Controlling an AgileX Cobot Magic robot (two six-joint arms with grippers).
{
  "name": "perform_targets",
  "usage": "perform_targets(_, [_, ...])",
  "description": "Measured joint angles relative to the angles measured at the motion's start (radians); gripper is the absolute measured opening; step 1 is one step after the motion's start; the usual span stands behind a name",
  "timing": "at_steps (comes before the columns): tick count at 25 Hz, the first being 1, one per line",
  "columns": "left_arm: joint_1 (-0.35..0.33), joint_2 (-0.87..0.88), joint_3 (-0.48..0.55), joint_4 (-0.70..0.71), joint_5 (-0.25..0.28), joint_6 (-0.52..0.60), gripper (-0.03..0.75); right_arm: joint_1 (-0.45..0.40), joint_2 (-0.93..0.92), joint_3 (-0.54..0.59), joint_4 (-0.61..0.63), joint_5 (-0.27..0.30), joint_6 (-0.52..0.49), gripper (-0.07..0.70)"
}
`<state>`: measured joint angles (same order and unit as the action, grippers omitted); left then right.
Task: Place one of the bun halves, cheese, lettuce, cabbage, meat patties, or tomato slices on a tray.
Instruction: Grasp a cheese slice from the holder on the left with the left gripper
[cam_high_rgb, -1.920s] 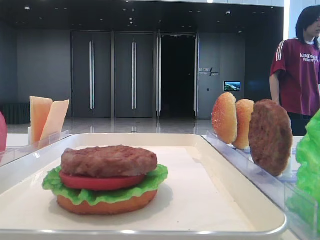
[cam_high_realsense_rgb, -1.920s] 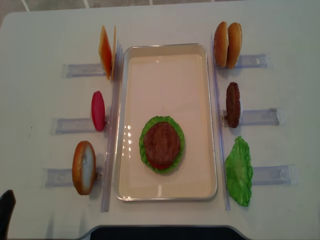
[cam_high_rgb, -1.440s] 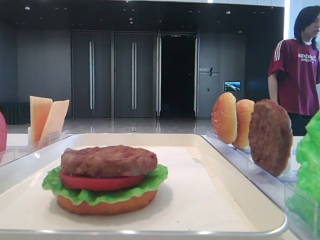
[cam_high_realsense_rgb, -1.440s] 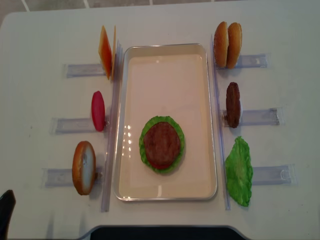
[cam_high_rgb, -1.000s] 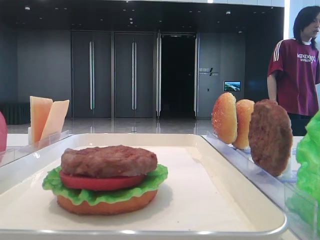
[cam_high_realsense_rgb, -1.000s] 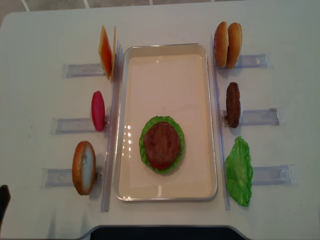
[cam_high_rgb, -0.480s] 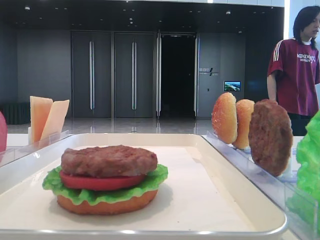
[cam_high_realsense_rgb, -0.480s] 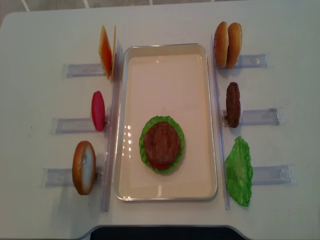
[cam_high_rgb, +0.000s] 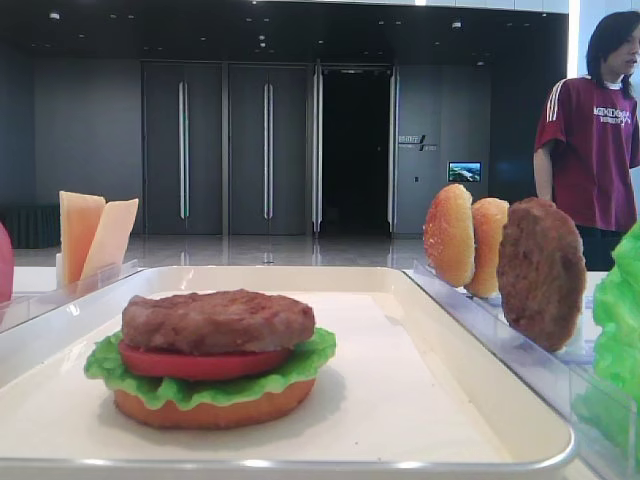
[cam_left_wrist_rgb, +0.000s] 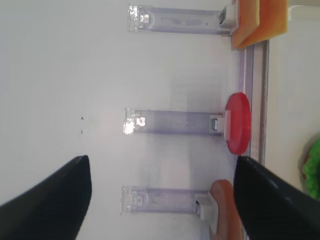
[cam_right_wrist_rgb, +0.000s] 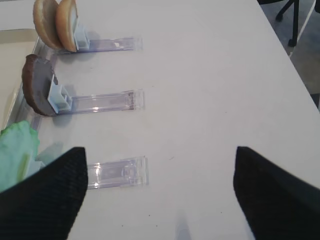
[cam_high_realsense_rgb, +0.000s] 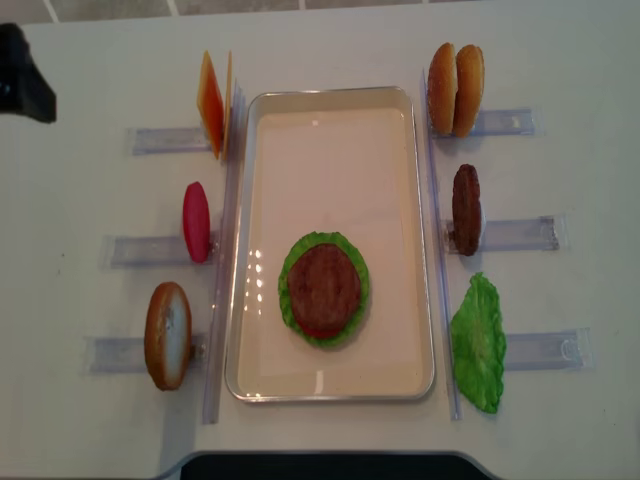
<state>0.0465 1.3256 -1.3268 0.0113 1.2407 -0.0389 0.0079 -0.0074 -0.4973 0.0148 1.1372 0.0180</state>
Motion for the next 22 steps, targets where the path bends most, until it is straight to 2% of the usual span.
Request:
perform_targets(11, [0.000,0.469,-0.301,0.007,-0.001,0.025,0.692,0.000,0.000,0.000,-0.003,0.000,0.000,0.594])
perform_targets(18, [0.000,0.631,-0.477,-0.011,-0.002,0.025,0.692,0.000,0.000,0.000,0.000,0.000,0.000,0.594])
perform_targets(22, [0.000,0.675,-0.521,-0.025,-0.003,0.025,0.679,0.000,0.000,0.000,-0.002,0.000,0.000,0.593])
